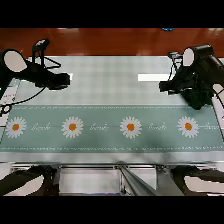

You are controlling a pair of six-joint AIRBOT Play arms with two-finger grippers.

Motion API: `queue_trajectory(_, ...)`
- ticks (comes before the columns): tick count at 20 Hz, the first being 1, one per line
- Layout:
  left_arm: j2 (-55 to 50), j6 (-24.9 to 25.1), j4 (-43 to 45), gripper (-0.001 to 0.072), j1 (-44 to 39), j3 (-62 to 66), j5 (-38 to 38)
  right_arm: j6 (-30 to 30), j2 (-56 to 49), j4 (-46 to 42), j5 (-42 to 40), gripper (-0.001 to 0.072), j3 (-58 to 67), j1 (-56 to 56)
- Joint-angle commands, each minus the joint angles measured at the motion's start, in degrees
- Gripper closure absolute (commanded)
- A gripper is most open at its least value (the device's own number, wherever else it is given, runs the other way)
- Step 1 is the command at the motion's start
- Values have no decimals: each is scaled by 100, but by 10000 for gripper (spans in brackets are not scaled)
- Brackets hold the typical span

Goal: Fold the shirts.

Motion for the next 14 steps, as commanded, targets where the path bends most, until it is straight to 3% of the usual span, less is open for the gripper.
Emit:
queue_trajectory(1, -2, 2, 0, 689, -2, -2, 2, 0, -4, 0, 0, 685, 4, 7)
queue_trajectory(12, -2, 2, 0, 689, -2, -2, 2, 2, -4, 4, -4, 685, 4, 7)
queue_trajectory(14, -24, 4, 7, 689, 4, -4, 422, 2, -4, 2, -35, 685, 4, 7)
